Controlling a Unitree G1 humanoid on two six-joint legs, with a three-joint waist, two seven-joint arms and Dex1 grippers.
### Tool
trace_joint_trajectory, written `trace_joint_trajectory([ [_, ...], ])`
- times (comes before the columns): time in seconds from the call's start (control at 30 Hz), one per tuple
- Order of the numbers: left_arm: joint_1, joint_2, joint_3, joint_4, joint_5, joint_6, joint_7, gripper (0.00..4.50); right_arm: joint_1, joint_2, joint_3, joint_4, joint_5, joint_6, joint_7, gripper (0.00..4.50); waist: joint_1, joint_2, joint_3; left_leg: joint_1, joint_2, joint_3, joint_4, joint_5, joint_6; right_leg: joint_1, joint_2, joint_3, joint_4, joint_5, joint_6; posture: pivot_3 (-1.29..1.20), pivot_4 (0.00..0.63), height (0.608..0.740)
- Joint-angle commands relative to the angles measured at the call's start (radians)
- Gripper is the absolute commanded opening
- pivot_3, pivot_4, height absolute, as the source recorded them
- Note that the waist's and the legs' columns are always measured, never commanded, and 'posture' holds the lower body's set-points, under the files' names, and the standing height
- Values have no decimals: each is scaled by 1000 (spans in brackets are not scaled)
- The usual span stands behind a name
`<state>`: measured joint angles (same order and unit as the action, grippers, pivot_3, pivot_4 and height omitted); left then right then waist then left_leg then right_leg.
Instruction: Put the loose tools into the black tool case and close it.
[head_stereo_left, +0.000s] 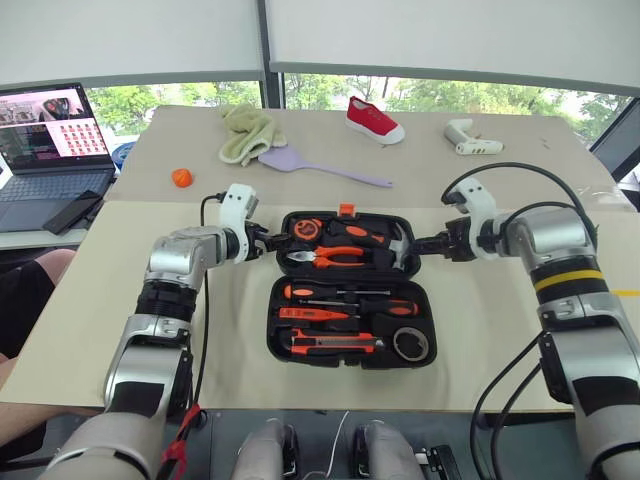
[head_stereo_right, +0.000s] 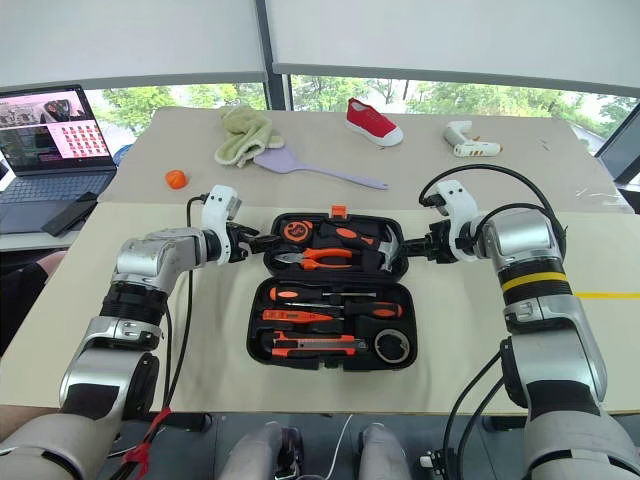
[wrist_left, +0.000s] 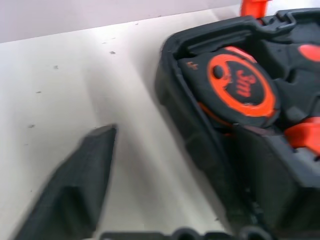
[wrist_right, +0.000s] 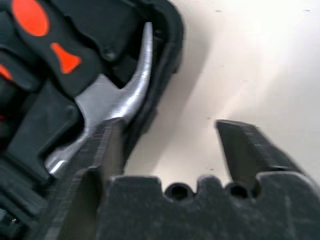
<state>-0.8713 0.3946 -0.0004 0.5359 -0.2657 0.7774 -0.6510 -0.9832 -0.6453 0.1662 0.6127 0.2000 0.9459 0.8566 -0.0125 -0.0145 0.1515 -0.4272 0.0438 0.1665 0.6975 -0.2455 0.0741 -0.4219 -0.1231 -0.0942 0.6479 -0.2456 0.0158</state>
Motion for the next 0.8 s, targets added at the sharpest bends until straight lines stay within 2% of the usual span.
trace_joint_trajectory([
  [0.03,-34,7,17,12,0,19,4,2306,-35,0,-12,35,-16,55,-6,1675,-1,0,0,1,0,0,0,0,0,0,0,0,1,0,0,0,150,740],
  [0.2,-39,4,56,35,-29,25,9,564,-57,13,-59,109,9,115,-17,37,-2,0,0,2,1,0,0,0,-1,1,0,0,2,1,-2,0,150,740],
  [0.27,-32,3,72,30,-46,28,7,38,-52,12,-74,121,15,121,-16,0,-2,0,0,3,1,0,-1,0,-1,1,0,0,2,1,-2,0,150,740],
  [0.5,62,36,83,-97,-55,-112,-48,38,24,10,-211,-39,110,-19,22,0,-6,0,0,2,1,0,-2,1,-2,0,0,1,2,1,-2,0,150,740],
  [0.57,106,55,97,-154,-58,-174,-68,38,84,-9,-212,-147,99,-147,42,0,-10,0,0,2,1,0,-2,2,-3,-1,0,1,2,1,-2,0,150,740],
  [0.67,263,87,161,-312,-79,-414,-144,38,324,-64,-259,-495,115,-466,174,0,-8,1,0,2,1,0,-4,2,-4,-2,1,1,1,1,-2,0,150,740],
  [0.73,351,112,155,-376,-59,-546,-194,38,439,-83,-278,-616,106,-588,191,0,-8,1,0,2,2,1,-7,2,-4,-3,1,1,0,1,-2,0,150,740],
  [0.8,440,137,145,-420,-15,-683,-201,38,587,-103,-292,-705,48,-814,201,0,-7,1,0,3,2,2,-10,2,-5,-2,2,1,0,1,-2,0,150,740],
])
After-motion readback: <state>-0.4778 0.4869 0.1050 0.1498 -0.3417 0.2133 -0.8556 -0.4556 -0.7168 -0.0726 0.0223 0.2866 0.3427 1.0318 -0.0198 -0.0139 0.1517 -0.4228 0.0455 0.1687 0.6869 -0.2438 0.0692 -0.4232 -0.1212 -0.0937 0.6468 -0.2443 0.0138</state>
